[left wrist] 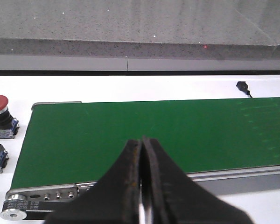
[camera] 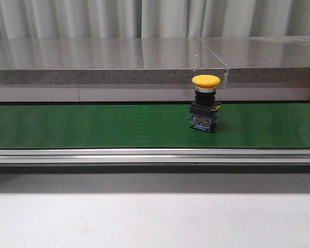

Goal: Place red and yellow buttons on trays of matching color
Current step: 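Release the red button, then grasp the yellow button on the belt with the right gripper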

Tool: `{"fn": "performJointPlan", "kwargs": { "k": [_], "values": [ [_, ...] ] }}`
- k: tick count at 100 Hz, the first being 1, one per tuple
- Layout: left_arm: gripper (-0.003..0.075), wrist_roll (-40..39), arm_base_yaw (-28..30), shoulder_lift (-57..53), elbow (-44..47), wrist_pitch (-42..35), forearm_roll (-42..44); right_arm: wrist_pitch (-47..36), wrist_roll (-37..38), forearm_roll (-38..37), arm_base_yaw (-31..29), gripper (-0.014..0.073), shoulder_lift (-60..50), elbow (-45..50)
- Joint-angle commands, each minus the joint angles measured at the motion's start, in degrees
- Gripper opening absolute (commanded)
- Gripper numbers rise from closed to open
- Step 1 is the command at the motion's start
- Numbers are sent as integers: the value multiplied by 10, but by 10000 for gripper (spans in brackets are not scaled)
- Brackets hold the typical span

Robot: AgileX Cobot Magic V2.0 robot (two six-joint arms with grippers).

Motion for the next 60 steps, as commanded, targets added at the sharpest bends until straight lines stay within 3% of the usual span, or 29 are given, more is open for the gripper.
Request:
{"fn": "performJointPlan", "kwargs": {
  "k": [1, 28, 60],
  "values": [
    [-19, 0, -4, 3, -16, -37, -9, -9, -11, 3, 1, 647, -71, -19],
    [-19, 0, -4, 3, -16, -37, -9, 39, -39, 3, 50, 647, -184, 2],
    [-19, 0, -4, 3, -16, -37, -9, 42, -47, 4, 137, 647, -327, 165]
  ]
}}
